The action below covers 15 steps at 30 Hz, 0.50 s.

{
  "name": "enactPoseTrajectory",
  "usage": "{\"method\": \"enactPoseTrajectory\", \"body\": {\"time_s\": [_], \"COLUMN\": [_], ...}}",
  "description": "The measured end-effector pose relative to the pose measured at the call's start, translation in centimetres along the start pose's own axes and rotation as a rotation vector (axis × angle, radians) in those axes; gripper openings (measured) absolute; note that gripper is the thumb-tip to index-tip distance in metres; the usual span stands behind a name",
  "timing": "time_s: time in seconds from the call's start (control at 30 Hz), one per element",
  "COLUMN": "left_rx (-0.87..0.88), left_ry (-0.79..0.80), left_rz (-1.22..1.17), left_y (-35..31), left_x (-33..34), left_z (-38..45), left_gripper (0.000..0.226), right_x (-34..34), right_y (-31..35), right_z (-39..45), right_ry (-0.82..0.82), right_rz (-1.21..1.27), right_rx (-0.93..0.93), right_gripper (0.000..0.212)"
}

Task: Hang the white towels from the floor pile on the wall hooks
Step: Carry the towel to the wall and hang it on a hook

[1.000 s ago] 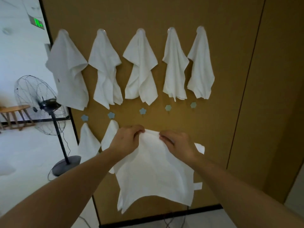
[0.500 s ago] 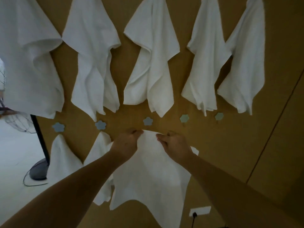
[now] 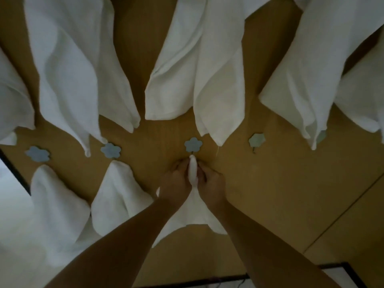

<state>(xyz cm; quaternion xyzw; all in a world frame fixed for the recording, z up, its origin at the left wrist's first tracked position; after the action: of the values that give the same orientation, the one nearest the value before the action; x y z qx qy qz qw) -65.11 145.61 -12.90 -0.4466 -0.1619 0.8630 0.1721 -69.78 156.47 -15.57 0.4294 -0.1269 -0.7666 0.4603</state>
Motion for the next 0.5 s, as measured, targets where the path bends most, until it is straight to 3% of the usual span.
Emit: {"method": "enactPoseTrajectory", "body": {"time_s": [0.1,0.27,0.43,0.5], "left_rx": [-0.114,-0.07,-0.397,-0.424], "left_ry": [-0.001,-0.06,0.164,0.197], "left_rz": [-0.109,0.043,-0.133,-0.15], "left_y": [0.6,-2.4,1.1,1.9], "left_x": [-0.1,-2.3,1.6,2.3], "left_z": [0.1,-0.2,-1.4,-1.9], "left_gripper": [0.033,0.067,0.019,0.029], "right_x": [0.6,-0.1,1.1,1.3], "right_y": [0.0,0.9,-1.0,-0.9], "right_z": [-0.1,0.0,-0.5,-1.2], "right_ry": [0.054,0.129,0.315,0.4], "right_rz": [-0.046,-0.173,0.341,0.362], "right_rx": [0.035,0.019,0.382,0.413], "right_gripper": [0.029,0.022,0.023,0.026]}}
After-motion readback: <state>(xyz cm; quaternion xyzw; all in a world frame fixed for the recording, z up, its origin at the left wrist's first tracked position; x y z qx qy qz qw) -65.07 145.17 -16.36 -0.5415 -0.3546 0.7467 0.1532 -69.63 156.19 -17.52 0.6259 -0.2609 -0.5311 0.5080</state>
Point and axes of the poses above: each hand's wrist, its own z-axis towards the middle knuckle, its own x-axis out of the palm, y = z × x, the point moved 10 cm from there along z, towards the middle knuckle, and after that the axes turned 1 degree about -x, right-handed, at the moved point
